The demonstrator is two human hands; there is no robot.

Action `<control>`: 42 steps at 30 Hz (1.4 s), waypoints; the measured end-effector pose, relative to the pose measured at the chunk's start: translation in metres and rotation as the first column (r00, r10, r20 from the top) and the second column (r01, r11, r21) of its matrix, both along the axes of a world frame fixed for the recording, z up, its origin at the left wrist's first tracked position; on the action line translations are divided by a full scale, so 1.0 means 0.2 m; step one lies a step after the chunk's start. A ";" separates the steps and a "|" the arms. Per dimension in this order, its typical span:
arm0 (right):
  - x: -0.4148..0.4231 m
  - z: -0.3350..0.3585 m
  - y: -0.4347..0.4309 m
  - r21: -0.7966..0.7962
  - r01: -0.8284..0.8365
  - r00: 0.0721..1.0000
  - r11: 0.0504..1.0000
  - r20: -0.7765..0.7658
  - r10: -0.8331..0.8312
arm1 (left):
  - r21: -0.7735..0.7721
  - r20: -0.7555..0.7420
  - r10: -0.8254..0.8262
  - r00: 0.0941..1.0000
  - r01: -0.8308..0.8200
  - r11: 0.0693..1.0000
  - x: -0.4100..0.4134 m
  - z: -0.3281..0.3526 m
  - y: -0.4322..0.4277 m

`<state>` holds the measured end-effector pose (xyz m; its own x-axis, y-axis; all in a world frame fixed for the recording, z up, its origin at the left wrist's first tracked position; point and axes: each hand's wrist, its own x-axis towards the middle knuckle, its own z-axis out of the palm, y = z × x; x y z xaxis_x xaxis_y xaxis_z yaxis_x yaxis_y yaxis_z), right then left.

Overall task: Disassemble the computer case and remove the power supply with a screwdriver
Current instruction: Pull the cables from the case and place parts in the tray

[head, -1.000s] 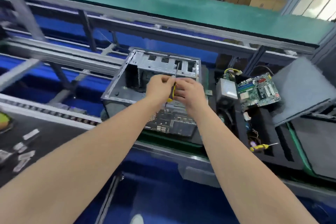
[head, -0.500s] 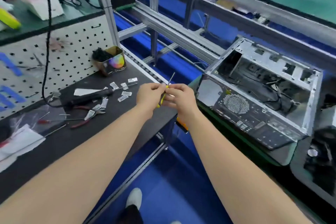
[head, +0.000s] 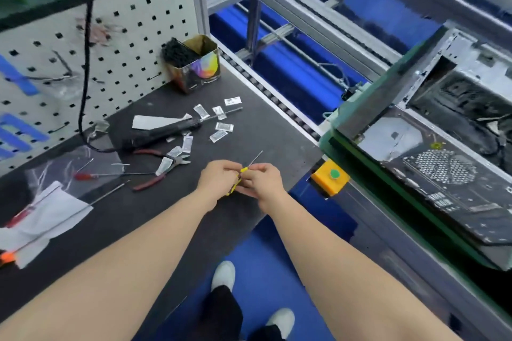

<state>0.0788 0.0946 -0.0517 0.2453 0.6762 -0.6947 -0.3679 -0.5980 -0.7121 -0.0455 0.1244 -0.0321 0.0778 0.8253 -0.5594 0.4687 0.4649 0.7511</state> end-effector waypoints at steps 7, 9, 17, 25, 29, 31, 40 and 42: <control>-0.07 -0.06 0.07 -0.114 -0.072 0.952 0.991 0.290 0.103 | 0.082 -0.227 -0.176 0.958 0.199 0.977 -0.06 -0.13 0.08; -0.05 -0.05 0.08 -0.137 -0.122 0.924 0.983 0.346 0.163 | 0.070 -0.326 -0.216 0.920 0.252 0.965 -0.02 -0.13 0.10; 0.41 -0.04 -0.06 -0.100 0.246 0.811 0.964 0.567 -0.148 | 0.298 -0.328 -0.422 0.845 0.517 0.803 0.48 0.00 0.15; 0.88 -0.05 -0.22 -0.176 0.476 0.745 0.862 0.601 -0.289 | 0.219 -0.224 -0.605 0.764 0.644 0.733 1.05 -0.06 0.07; 0.94 -0.06 -0.23 -0.203 0.470 0.831 0.859 0.429 -0.353 | 0.153 -0.273 -0.565 0.779 0.615 0.774 1.16 -0.10 0.06; 0.95 -0.06 -0.23 -0.208 0.459 0.848 0.864 0.393 -0.356 | 0.114 -0.253 -0.518 0.817 0.557 0.823 1.17 -0.11 0.08; 0.91 -0.07 -0.20 -0.222 0.566 0.799 0.794 0.383 -0.463 | 0.095 -0.233 -0.425 0.875 0.455 0.885 1.20 -0.11 0.05; 0.91 -0.04 -0.21 -0.203 0.555 0.799 0.807 0.399 -0.449 | 0.129 -0.237 -0.430 0.871 0.467 0.875 1.19 -0.11 0.01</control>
